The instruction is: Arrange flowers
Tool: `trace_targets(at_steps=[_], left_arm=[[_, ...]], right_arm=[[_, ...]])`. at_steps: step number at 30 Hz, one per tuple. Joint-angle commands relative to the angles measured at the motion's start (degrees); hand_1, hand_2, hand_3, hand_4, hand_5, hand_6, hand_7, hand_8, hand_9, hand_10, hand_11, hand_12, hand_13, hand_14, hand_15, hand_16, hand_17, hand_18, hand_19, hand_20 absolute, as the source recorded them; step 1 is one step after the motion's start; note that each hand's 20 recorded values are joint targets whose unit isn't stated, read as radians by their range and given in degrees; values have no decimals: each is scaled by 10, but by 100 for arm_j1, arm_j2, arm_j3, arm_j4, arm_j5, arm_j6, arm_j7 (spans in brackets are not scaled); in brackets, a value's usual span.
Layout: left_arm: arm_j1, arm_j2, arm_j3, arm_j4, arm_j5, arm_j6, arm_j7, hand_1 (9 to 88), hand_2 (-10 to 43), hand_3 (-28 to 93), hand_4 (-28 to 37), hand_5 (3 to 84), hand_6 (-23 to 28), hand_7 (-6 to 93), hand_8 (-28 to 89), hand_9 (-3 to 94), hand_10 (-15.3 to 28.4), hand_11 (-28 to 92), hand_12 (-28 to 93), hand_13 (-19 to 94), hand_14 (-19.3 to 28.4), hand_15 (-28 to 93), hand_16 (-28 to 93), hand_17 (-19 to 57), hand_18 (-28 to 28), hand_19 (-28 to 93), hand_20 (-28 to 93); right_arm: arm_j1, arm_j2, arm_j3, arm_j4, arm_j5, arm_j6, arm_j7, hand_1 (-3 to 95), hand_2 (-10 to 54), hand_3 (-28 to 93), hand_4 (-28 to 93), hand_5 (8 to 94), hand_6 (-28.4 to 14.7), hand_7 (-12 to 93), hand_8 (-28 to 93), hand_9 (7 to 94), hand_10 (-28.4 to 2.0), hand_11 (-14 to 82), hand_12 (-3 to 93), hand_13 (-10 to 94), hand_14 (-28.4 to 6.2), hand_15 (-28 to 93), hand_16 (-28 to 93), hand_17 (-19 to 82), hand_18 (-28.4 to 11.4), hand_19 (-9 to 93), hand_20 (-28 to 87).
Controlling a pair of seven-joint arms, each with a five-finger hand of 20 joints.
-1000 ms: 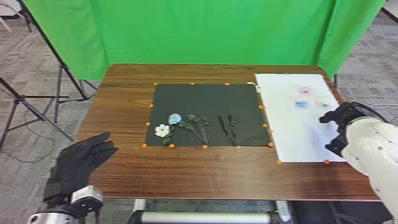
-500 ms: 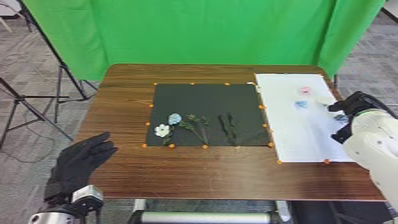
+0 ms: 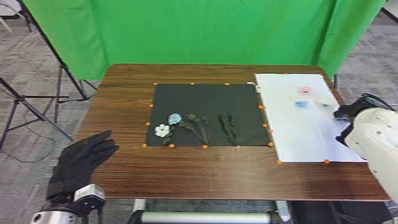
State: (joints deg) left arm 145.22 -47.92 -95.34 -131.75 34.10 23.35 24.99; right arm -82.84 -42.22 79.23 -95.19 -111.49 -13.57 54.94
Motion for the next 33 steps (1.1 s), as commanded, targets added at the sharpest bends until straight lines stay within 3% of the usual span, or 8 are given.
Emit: trace_targets(at_steps=[1,4,7,8,12,19,23,33], left_arm=[[7,-3,1,37,-7,-85,9,284,75,793,-167,509,163,150,-92,425,239,411,83,311,284,647,-155,-100,218,611,110],[-41,-43,-16,50,67,-139,-92,283,75,793,-167,510,163,150,-92,425,238,412,84,310,284,647,-154,-100,218,611,110],[-67,-75,-20,54,105,-167,-91,283,75,794,-166,510,163,150,-92,425,239,411,83,310,284,647,-154,-100,218,611,110],[-75,-25,-1,56,64,-144,-85,283,75,794,-166,510,163,150,-92,425,238,411,84,310,284,647,-154,-100,218,611,110],[-106,-103,-9,61,131,-198,-153,283,75,794,-166,509,163,149,-92,425,238,411,83,311,284,647,-154,-100,218,611,110],[-88,-72,22,66,81,-156,-66,284,75,794,-167,510,163,149,-92,425,238,412,83,311,284,647,-155,-100,218,611,110],[-159,-129,32,80,149,-210,-154,283,75,795,-166,510,163,149,-93,426,239,411,83,311,284,647,-154,-100,218,611,111],[-237,-200,72,92,208,-250,-223,284,76,794,-167,510,163,150,-92,426,238,411,85,312,284,647,-155,-100,218,611,111]], right_arm=[[-36,-124,-317,143,-153,123,-102,273,13,767,-251,496,-50,136,-106,666,-217,255,162,645,-159,711,197,269,-284,865,55],[16,-179,-469,195,-265,190,-188,281,9,775,-253,509,-47,144,-107,664,-213,257,163,641,-158,706,194,260,-284,858,47],[168,-175,-715,302,-440,290,-226,283,8,778,-255,513,-45,147,-110,663,-211,258,163,640,-157,706,193,257,-284,856,43],[179,-169,-762,308,-497,347,-166,283,8,779,-256,514,-44,149,-110,663,-210,259,163,638,-158,705,193,253,-284,853,41],[258,-132,-901,373,-792,463,-76,283,7,781,-258,514,-46,150,-114,661,-210,260,163,634,-161,706,191,251,-284,851,37],[290,-36,-977,445,-985,540,-53,278,-1,790,-260,498,-70,139,-111,634,-225,260,162,612,-174,715,187,253,-284,852,25],[382,-13,-1111,453,-1126,647,-87,277,-4,792,-262,486,-79,134,-108,618,-228,262,159,594,-183,722,181,251,-284,852,12],[683,-15,-1500,570,-1365,773,-236,276,-7,794,-266,469,-84,128,-104,588,-238,259,157,562,-194,719,160,242,-284,842,-19]])
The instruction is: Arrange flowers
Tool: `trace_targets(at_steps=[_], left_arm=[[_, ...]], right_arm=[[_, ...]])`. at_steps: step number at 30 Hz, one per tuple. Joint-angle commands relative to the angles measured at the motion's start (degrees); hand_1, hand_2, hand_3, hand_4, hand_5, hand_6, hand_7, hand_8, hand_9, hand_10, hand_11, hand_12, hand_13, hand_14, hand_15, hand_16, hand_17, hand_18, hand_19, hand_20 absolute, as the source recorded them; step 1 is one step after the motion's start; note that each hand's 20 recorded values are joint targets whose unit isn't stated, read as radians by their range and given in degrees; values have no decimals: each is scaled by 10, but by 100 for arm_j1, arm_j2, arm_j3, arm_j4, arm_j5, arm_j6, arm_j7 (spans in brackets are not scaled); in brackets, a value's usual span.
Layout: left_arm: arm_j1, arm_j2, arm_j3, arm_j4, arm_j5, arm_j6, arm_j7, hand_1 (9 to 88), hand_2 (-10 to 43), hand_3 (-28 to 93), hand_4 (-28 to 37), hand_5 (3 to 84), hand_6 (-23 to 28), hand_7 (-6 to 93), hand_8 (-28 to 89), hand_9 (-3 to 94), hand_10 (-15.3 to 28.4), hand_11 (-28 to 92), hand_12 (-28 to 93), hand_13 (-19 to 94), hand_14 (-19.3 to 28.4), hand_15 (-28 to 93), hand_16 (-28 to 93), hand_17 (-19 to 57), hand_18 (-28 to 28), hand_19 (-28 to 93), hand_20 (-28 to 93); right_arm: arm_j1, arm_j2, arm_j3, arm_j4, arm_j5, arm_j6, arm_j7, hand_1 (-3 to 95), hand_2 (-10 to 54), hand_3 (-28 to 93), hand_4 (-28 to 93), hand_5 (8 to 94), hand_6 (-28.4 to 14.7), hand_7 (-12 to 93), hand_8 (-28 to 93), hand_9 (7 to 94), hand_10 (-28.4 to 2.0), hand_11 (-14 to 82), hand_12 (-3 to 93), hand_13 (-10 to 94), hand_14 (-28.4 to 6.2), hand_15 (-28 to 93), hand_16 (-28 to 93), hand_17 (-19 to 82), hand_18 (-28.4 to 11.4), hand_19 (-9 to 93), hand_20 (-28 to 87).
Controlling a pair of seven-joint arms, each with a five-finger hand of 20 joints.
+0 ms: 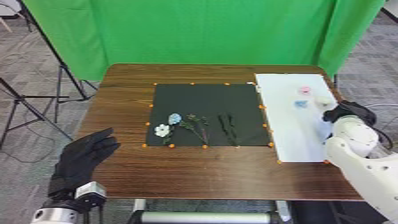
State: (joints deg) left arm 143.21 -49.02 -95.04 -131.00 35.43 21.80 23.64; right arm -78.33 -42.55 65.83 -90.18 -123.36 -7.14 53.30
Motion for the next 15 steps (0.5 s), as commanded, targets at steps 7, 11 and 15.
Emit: trace_targets(at_steps=[7,11,15], left_arm=[[-39,-91,38,23,72,-114,-110,284,76,793,-168,510,163,151,-92,426,238,412,84,312,284,647,-155,-99,218,611,111],[-11,-116,29,15,70,-101,-104,284,77,793,-167,510,163,151,-93,426,238,411,83,311,284,647,-155,-99,218,611,111],[-18,-66,50,17,31,-91,-79,284,76,793,-166,509,162,151,-93,425,238,411,83,311,284,647,-155,-100,218,611,111]], right_arm=[[222,-34,-238,96,-169,112,-65,280,-7,790,-268,474,-77,135,-105,588,-237,257,155,562,-191,716,149,242,-284,844,-34],[168,-83,-216,79,-44,42,-22,314,-17,795,-269,518,-57,158,-116,629,-213,267,156,598,-173,701,146,243,-284,844,-45],[111,-121,-192,93,-44,8,-1,338,-30,804,-271,546,-52,166,-121,654,-204,270,157,615,-163,693,150,246,-284,845,-46]])
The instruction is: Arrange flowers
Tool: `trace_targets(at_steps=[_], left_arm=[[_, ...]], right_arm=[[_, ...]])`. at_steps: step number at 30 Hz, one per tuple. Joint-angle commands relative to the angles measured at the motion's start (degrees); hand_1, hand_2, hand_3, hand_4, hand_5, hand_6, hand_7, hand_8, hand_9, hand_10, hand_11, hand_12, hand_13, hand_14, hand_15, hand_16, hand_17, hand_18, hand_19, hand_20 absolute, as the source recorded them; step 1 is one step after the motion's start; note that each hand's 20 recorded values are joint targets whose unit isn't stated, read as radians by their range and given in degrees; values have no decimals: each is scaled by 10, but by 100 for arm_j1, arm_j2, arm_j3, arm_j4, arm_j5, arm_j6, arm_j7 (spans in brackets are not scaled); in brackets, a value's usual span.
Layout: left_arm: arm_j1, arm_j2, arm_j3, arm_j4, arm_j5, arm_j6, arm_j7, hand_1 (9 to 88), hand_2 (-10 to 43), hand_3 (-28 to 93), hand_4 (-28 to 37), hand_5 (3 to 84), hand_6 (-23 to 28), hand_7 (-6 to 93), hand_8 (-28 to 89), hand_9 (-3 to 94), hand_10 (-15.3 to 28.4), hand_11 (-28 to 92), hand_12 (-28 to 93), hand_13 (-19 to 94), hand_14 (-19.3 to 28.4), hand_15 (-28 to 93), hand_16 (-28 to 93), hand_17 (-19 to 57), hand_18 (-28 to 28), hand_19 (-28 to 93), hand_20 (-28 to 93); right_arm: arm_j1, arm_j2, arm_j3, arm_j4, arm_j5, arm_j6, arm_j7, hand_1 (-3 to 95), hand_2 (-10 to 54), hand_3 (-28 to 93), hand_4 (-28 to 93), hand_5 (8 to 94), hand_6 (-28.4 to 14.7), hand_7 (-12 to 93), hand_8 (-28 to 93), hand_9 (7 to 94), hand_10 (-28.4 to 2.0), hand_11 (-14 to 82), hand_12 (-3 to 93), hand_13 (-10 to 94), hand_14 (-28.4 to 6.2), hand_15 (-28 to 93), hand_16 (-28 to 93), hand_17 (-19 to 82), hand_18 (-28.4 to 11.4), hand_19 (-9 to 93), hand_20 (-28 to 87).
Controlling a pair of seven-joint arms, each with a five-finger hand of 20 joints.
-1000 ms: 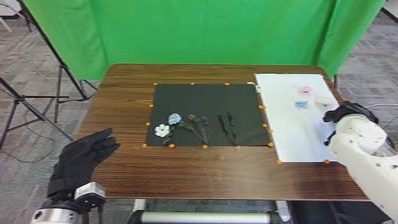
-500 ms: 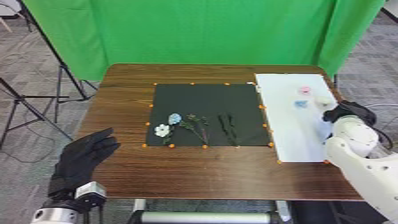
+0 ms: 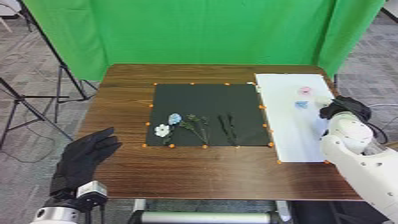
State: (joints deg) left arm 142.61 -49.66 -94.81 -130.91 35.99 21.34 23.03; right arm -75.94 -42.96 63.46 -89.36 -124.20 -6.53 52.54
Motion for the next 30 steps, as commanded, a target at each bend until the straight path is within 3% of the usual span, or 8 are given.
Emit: trace_targets(at_steps=[1,7,11,16,17,21,22,30], left_arm=[[42,-45,9,5,6,-71,-65,283,76,793,-166,509,162,151,-93,425,238,411,83,311,284,647,-155,-100,218,611,111],[16,-78,3,14,42,-94,-99,284,76,793,-166,509,163,150,-93,426,237,411,84,311,284,648,-154,-99,218,610,111],[22,-87,3,12,42,-88,-100,284,77,793,-166,509,163,150,-92,427,239,412,84,311,284,647,-155,-99,217,610,111],[56,-95,-1,0,38,-64,-60,283,77,793,-165,510,162,151,-93,426,239,411,84,312,284,647,-155,-99,218,610,111],[71,13,34,2,-50,-11,34,284,77,792,-165,510,162,151,-93,426,239,411,84,312,284,647,-155,-99,218,610,111],[78,15,53,8,-64,19,102,284,77,793,-166,509,163,151,-93,426,237,411,84,312,284,648,-155,-99,218,610,111],[117,124,80,9,-156,73,208,284,77,793,-166,509,163,151,-93,426,237,412,84,311,284,648,-155,-99,218,610,111],[204,189,-10,-20,-151,119,264,284,78,792,-166,510,163,151,-93,425,238,413,83,312,284,648,-155,-99,218,611,111]], right_arm=[[-149,-87,57,12,40,-38,68,343,-32,806,-272,551,-50,168,-121,658,-202,270,157,616,-163,692,152,248,-284,846,-46],[-156,-117,27,25,70,-13,76,390,-51,819,-279,588,-40,188,-128,689,-182,280,161,646,-146,674,160,254,-284,854,-40],[-215,-93,-71,97,-156,356,-1,432,-64,820,-280,616,-31,206,-126,719,-167,282,172,674,-127,661,172,271,-270,868,-29],[-172,-48,-259,133,-438,714,-115,530,-89,759,-282,699,-24,286,-11,827,-104,181,311,730,-80,615,255,295,-243,884,-21],[-171,-38,-278,126,-463,753,-120,546,-91,758,-282,720,-20,302,-2,848,-94,169,332,741,-71,608,269,300,-237,887,-17],[-49,-77,-362,141,-442,779,-199,575,-94,756,-282,756,-14,320,7,880,-76,173,370,769,-54,605,288,313,-227,897,-8],[-1,-82,-412,152,-440,808,-216,579,-94,755,-282,760,-15,320,9,882,-73,175,373,773,-51,606,290,315,-227,899,-6],[265,10,-700,-331,-305,1119,-622,583,-95,763,-283,773,-20,310,14,890,-71,177,380,781,-47,605,300,318,-229,902,0]])
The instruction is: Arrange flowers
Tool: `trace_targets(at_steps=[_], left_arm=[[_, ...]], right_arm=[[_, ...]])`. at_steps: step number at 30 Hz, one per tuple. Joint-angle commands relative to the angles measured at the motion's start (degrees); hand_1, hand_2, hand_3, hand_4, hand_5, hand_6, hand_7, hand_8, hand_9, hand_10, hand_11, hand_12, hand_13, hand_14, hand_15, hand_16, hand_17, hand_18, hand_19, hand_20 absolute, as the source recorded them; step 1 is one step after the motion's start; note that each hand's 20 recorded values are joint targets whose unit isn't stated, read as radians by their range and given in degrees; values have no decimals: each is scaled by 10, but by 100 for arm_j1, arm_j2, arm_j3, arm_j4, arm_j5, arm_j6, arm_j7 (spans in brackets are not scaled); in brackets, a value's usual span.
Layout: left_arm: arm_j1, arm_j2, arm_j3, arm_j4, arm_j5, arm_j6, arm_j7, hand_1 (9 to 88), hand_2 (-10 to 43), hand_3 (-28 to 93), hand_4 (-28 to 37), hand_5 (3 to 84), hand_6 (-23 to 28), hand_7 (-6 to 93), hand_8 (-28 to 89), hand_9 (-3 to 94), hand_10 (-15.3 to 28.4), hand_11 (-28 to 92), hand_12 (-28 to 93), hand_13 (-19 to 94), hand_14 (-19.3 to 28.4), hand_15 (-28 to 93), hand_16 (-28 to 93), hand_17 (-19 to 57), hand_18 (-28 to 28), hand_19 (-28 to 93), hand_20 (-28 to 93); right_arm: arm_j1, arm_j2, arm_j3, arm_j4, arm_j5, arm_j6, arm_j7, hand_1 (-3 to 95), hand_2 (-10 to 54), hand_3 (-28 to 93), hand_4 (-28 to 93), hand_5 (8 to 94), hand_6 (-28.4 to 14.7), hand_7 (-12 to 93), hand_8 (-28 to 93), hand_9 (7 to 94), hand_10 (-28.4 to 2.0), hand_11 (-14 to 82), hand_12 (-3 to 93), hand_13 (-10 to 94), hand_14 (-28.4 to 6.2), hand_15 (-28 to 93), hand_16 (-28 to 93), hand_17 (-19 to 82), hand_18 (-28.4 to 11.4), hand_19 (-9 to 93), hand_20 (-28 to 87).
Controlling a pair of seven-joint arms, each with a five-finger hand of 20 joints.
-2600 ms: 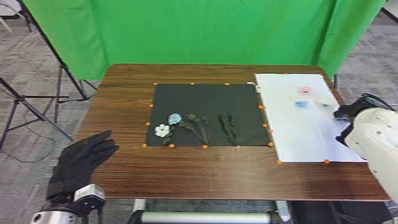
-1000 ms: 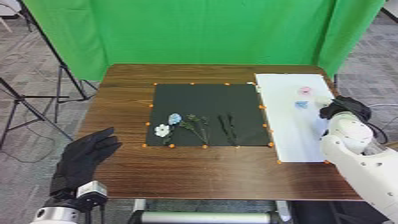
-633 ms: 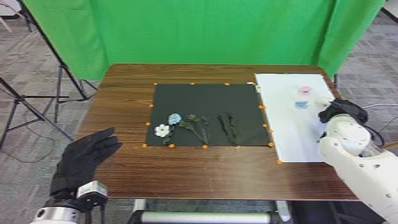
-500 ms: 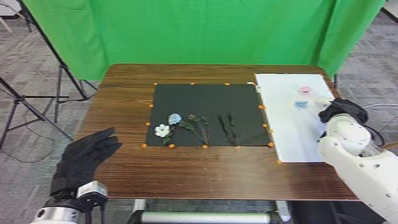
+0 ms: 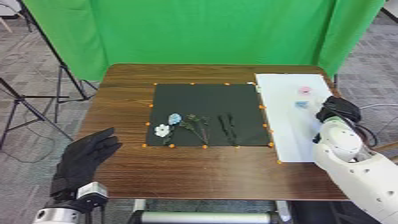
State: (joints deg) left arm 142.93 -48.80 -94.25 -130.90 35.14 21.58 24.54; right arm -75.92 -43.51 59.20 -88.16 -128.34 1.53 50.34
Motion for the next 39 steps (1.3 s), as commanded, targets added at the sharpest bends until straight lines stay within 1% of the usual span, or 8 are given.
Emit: trace_targets(at_steps=[1,14,17,26,30,34,36,39], left_arm=[[174,184,-57,-20,-132,134,159,284,77,793,-166,510,163,151,-93,425,238,412,83,312,284,648,-155,-99,218,611,111],[240,160,-127,-79,-86,162,117,285,78,792,-167,510,162,151,-93,426,237,413,84,311,284,648,-154,-99,218,610,111],[243,311,-92,-83,-230,244,220,284,78,793,-166,510,162,151,-93,426,238,413,83,311,284,647,-154,-100,218,610,111],[250,97,-196,-92,-52,136,-19,283,77,794,-166,510,162,151,-93,426,238,412,83,311,284,648,-154,-99,217,610,112],[244,276,-180,-78,-197,198,72,283,78,793,-166,510,163,150,-93,427,239,412,83,311,284,649,-154,-100,218,610,112],[146,256,-169,-60,-158,164,-4,284,77,794,-167,510,163,150,-93,427,238,411,83,312,284,648,-154,-100,218,610,112],[105,482,-76,-37,-355,248,180,284,77,794,-167,510,163,151,-93,427,239,411,83,312,284,648,-154,-100,218,610,112],[-11,585,-20,-9,-383,214,167,283,76,796,-166,511,163,150,-93,427,239,410,83,312,284,649,-154,-100,218,610,112]], right_arm=[[305,77,-328,-563,142,337,-476,583,-95,763,-283,774,-20,309,15,891,-71,177,380,782,-47,605,301,318,-230,903,0],[1422,-364,-1785,-1834,1027,87,-1430,581,-95,771,-283,779,-21,305,19,891,-72,179,387,781,-47,608,308,317,-230,904,5],[1538,-713,-2026,-1904,1076,-2,-1534,580,-95,771,-283,777,-20,306,19,890,-71,180,388,779,-45,608,309,315,-228,904,6],[1690,-1614,-2545,-1771,945,-182,-1664,579,-95,771,-283,772,-20,310,18,889,-71,181,389,776,-44,609,310,311,-224,901,11],[1674,-1963,-2681,-1530,788,-210,-1622,578,-95,771,-283,771,-19,312,16,887,-70,182,389,775,-45,611,311,310,-223,899,14],[1661,-2320,-2725,-1193,570,-244,-1604,578,-95,771,-283,771,-18,313,13,887,-71,183,389,775,-45,611,311,308,-222,896,17],[1670,-2505,-2732,-965,447,-204,-1594,577,-95,771,-283,770,-18,315,13,887,-70,183,389,774,-44,611,310,308,-221,895,18],[1647,-2699,-2686,-678,286,-172,-1568,576,-95,772,-283,770,-17,316,10,886,-70,183,389,773,-44,611,311,307,-220,894,20]])
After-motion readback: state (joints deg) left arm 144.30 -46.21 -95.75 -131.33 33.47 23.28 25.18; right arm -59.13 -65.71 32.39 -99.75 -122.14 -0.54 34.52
